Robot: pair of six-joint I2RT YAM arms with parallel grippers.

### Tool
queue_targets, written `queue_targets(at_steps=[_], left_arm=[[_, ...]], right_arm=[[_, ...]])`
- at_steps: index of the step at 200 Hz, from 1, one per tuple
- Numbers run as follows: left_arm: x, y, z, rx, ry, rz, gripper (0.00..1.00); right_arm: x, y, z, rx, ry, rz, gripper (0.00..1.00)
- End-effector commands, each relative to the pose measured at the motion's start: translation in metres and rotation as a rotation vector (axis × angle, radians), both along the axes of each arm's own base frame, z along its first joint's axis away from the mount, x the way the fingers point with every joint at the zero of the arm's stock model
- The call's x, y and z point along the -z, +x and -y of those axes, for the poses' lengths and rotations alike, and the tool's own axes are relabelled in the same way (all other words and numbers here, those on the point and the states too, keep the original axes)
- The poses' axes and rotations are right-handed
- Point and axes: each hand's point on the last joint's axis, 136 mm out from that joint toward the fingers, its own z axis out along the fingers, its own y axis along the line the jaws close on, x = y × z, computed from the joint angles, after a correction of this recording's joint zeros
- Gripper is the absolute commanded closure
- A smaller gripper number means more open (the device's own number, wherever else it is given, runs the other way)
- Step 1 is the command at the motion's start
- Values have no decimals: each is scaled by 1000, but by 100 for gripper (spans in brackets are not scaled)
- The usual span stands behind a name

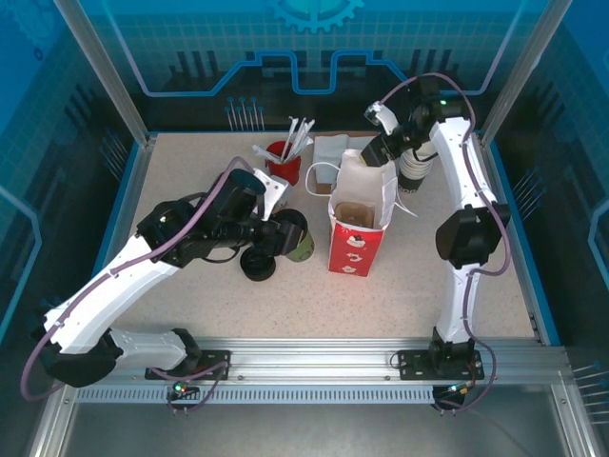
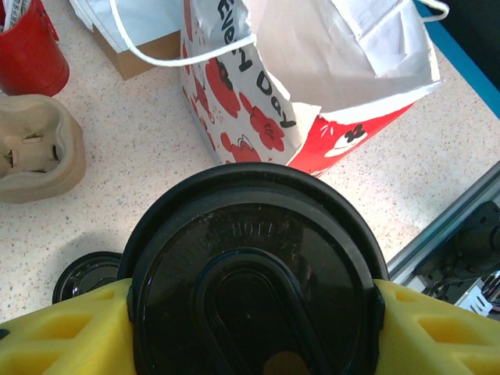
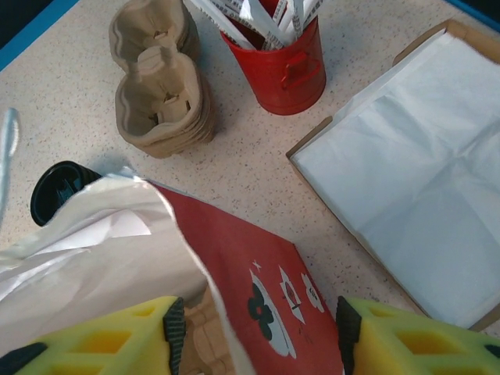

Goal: Pack the takeout coffee

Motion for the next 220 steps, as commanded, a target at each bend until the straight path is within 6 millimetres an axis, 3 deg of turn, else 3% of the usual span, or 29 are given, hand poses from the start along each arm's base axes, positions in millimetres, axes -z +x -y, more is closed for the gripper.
queue_targets(at_steps=[1,62,101,169,220], left_arm=[[-13,-4,4,42,-23,5,36],[-33,-8,5,83,-46,44,35],[-43,-10,5,95,-61,57,36],[-64,-15,8,126,-92,67,36],[-85,-13,15,140,-143,98,36]], right_arm=[[6,-6,-3,-134,-58,66,51],[-15,-8,-10,-104,4,96,88],[-17,-13,-14,-52,18,66,93],[-27,-33,-23,134,52,-14,93],[-20,-53,-37,239,38,-75,93]])
